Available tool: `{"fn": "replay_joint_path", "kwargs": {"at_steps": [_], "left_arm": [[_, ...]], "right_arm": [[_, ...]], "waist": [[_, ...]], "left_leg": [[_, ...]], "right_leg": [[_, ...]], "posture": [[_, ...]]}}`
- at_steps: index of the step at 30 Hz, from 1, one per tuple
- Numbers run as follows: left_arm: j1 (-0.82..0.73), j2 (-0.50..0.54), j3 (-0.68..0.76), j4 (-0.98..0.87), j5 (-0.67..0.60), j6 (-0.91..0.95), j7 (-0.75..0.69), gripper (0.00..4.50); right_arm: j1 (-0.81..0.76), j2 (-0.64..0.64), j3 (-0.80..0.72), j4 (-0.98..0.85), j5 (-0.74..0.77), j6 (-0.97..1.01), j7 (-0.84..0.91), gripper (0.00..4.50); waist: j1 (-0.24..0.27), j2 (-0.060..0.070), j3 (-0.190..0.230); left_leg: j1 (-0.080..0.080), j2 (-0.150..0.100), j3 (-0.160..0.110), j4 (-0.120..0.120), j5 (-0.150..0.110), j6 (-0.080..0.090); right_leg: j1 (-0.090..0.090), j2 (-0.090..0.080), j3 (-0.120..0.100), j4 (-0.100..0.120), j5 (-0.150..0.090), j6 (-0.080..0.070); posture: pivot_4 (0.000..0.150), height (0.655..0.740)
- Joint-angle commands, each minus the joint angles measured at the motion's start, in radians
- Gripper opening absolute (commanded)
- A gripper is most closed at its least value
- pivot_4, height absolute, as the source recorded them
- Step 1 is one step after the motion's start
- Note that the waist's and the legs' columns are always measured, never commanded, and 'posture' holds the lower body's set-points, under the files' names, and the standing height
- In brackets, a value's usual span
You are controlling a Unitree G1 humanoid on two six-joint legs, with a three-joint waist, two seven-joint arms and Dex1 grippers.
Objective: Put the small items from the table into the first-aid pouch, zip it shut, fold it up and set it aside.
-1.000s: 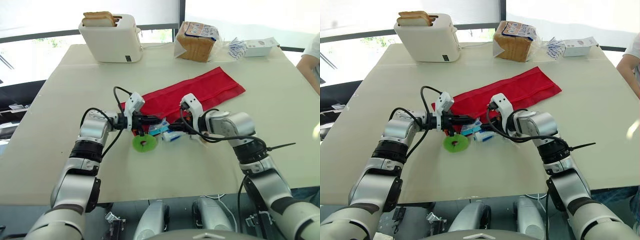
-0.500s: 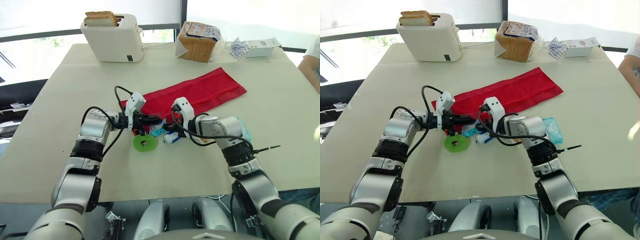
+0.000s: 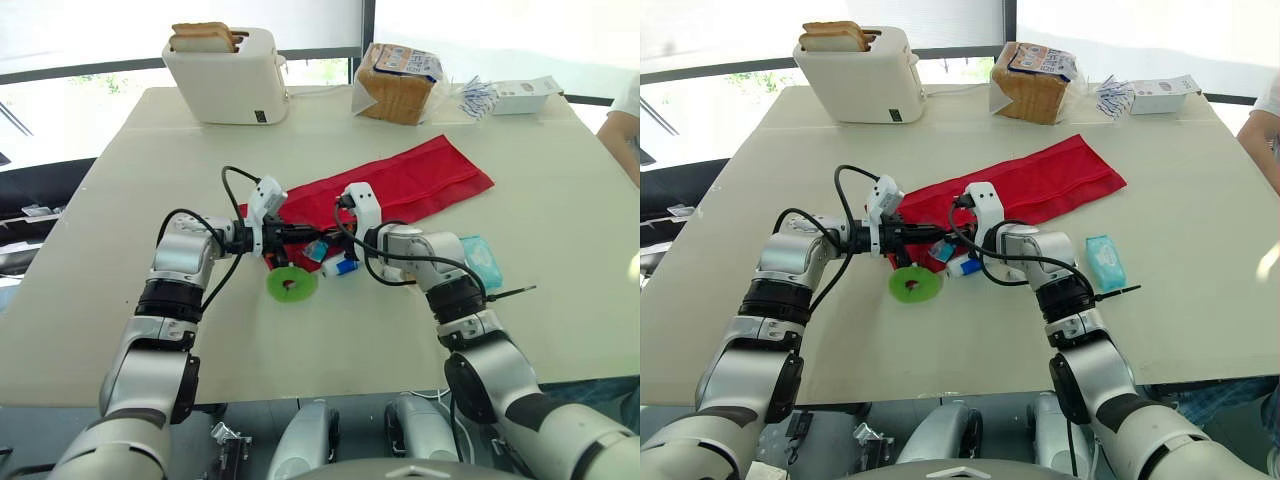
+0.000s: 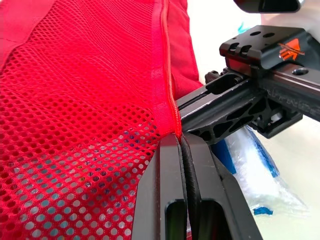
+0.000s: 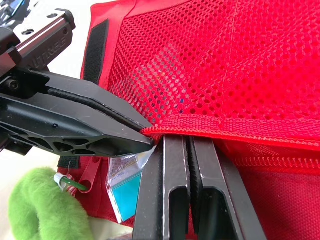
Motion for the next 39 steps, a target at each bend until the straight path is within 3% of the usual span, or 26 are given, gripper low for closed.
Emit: {"fn": "replay_joint_path", "kwargs": {"at_steps": [1, 3, 8, 15, 26, 39], "left_arm": [[-0.009, 0.005, 0.003, -0.022, -0.012, -0.001, 0.000, 0.00], [-0.009, 0.009, 0.003, -0.017, -0.010, -0.004, -0.001, 0.00], [-0.014, 0.012, 0.005, -0.011, -0.010, -0.003, -0.001, 0.00], [-0.032, 0.017, 0.003, -0.010, -0.016, 0.024, -0.006, 0.00], [-0.042, 0.029, 0.012, -0.055, -0.038, 0.103, -0.003, 0.00], [0.011, 0.069, 0.009, -0.153, -0.072, 0.193, 0.000, 0.00]], "right_arm": [[0.025, -0.039, 0.058, -0.171, 0.039, 0.031, 0.102, 1.32], [0.053, -0.085, 0.084, -0.241, 0.019, 0.027, 0.106, 2.31], [0.103, -0.186, 0.143, -0.364, 0.005, -0.033, 0.178, 2.31], [0.083, -0.158, 0.230, -0.308, -0.048, -0.103, 0.195, 0.05], [0.048, -0.062, 0.304, -0.111, -0.163, -0.237, 0.170, 0.05], [0.032, 0.056, 0.233, 0.168, -0.274, -0.640, 0.028, 0.05]], "waist": [[0.000, 0.000, 0.000], [-0.001, 0.000, 0.000], [0.000, 0.000, 0.000], [-0.004, 0.000, 0.000], [-0.002, 0.000, 0.000], [-0.019, 0.000, 0.000]], "left_leg": [[0.000, 0.000, 0.000, 0.000, 0.000, 0.000], [0.000, 0.000, 0.000, 0.000, 0.000, 0.000], [0.000, 0.000, 0.000, 0.000, 0.000, 0.000], [0.000, 0.000, 0.000, -0.001, 0.000, 0.000], [0.000, 0.000, 0.000, 0.000, 0.000, 0.000], [0.001, 0.000, 0.000, -0.001, 0.000, 0.000]], "right_leg": [[0.000, 0.000, 0.000, 0.000, 0.000, 0.000], [0.000, 0.000, 0.000, 0.000, 0.000, 0.000], [0.000, 0.000, 0.000, 0.000, 0.000, 0.000], [0.000, 0.000, 0.000, 0.000, 0.000, 0.000], [0.000, 0.000, -0.001, 0.000, 0.000, 0.000], [0.000, 0.000, -0.001, 0.000, 0.000, 0.000]], "posture": [[0.150, 0.7400], [0.150, 0.7400], [0.150, 0.7400], [0.150, 0.7400], [0.150, 0.7400], [0.150, 0.7400]]}}
